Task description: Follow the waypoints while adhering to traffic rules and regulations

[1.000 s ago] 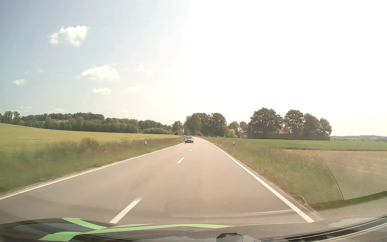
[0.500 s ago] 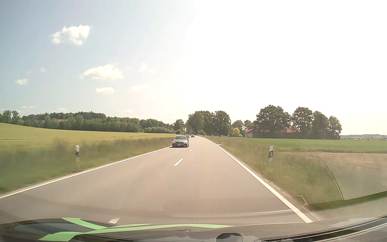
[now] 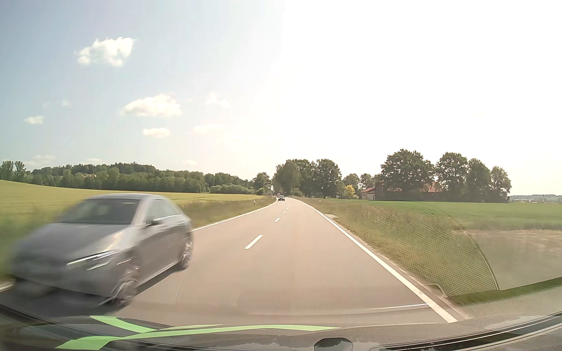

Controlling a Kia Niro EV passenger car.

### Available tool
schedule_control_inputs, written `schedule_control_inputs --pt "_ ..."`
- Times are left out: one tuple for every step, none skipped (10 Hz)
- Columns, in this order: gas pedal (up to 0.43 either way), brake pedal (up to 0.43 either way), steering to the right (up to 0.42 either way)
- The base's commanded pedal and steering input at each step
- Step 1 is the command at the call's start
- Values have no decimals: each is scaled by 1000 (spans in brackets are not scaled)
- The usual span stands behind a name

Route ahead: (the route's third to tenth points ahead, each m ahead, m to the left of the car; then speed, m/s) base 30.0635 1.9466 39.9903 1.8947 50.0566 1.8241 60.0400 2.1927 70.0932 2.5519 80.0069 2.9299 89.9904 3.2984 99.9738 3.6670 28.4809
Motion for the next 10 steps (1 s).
schedule_control_inputs --pt "138 0 -5" --pt "138 0 -5" --pt "130 0 -5" --pt "130 0 -5" --pt "130 0 -5" --pt "130 0 -5" --pt "130 0 -5" --pt "138 0 -5" --pt "150 0 -4" --pt "157 0 -4"
